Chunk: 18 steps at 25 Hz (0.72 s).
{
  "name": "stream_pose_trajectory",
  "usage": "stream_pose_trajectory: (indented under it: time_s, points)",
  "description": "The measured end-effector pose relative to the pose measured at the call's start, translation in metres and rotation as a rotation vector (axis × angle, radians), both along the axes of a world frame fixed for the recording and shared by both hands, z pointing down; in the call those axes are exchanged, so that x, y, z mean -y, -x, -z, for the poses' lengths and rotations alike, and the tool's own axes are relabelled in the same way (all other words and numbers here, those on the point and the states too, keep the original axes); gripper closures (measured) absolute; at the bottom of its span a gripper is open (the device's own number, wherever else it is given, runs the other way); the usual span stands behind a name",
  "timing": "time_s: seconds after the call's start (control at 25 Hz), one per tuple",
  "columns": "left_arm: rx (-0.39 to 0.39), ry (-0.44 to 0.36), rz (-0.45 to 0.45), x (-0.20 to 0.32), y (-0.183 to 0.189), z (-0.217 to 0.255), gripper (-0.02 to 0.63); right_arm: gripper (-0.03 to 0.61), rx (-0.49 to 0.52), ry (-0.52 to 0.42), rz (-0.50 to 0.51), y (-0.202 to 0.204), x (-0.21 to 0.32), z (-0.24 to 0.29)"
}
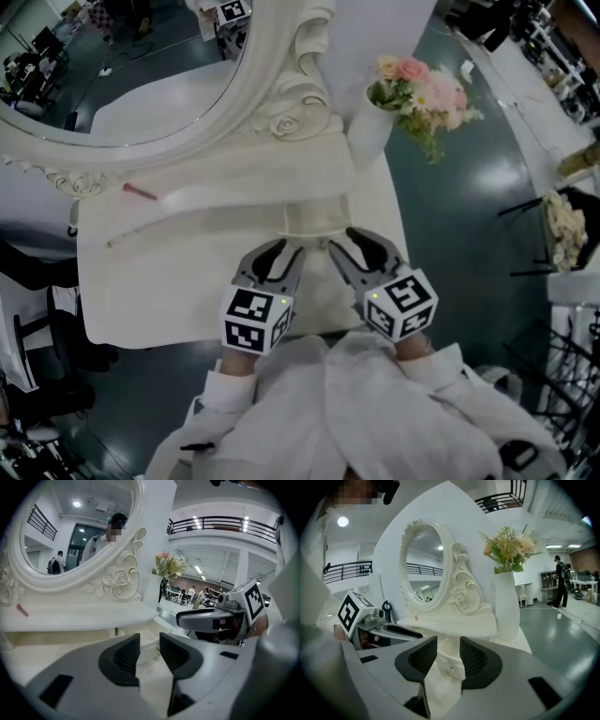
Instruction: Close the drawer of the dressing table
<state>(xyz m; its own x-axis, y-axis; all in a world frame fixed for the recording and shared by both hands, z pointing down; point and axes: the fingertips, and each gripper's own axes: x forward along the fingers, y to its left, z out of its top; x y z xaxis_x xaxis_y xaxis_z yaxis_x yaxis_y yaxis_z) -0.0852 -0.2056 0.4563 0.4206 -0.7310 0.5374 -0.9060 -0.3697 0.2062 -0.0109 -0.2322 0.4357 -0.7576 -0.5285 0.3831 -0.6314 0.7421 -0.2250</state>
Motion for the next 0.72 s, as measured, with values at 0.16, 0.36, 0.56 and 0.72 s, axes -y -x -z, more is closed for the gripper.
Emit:
stream_pose_trajectory:
  time_s: [0.16,0.36,0.56,0.72]
  points:
    - [0.037,0.021,-0.027,0.001,0.011,-0.004,0.489,0.448,-0.051,0.008,-0.014,-0.007,0.001,-0.008]
    - [0.079,0.072,-0.022,0.004,0.025,-0.019,0.455,0.445,-0.098,0.035,-0.052,-0.025,0.005,-0.019]
    - [0.127,0.096,-0.086,0.005,0.027,-0.037,0.426,0.425,-0.129,0.037,-0.101,-0.032,0.014,-0.028]
    - [0.14,0.104,-0.137,0.006,0.021,-0.046,0.417,0.408,-0.169,0.038,-0.099,-0.036,0.018,-0.036]
